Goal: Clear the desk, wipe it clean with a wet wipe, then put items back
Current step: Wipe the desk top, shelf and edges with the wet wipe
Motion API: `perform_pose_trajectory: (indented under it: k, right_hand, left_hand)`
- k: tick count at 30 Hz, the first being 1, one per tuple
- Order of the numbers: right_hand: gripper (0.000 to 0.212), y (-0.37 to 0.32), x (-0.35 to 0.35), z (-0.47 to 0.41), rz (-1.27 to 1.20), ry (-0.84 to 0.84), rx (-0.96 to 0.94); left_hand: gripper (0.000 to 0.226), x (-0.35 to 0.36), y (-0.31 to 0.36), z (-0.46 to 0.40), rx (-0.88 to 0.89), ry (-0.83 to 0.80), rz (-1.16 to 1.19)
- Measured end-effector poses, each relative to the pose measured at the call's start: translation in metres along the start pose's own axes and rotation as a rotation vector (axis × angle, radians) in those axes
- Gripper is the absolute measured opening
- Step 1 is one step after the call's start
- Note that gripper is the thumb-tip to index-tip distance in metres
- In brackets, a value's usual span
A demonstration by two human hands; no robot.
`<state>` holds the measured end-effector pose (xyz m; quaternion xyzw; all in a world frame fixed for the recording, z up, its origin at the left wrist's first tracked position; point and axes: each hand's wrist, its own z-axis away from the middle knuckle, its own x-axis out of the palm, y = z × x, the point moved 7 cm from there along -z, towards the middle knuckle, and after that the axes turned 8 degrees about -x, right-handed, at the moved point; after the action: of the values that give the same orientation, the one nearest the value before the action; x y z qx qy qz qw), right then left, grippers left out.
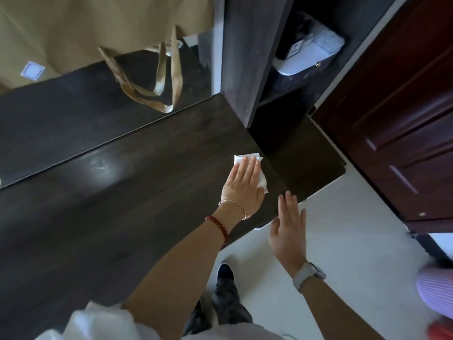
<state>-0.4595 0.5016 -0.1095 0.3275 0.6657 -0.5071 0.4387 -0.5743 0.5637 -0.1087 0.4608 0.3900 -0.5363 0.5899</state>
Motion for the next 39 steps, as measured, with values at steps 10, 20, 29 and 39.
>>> perform_pose_trajectory:
  k: [10,20,29,39]
  right_hand:
    - [0.048,0.005,-0.004,0.020,-0.128,0.030,0.179]
    - [0.042,-0.143,0.043,0.053,-0.012,-0.195,-0.243]
    - [0.053,-0.279,0.098,0.139,0.044,-0.376,-0.410]
    - [0.045,-0.332,0.103,0.184,-0.057,-0.433,-0.507]
  left_hand:
    - [0.056,0.037,0.018,0.091,0.307,0.000,-0.202]
    - [0.059,0.062,-0.155,0.263,-0.440,-0.015,0.005]
    - [0.071,0.093,-0.330,0.475,-0.957,0.064,0.147]
    - [0.045,0.083,-0.393,0.532,-1.168,0.241,0.395]
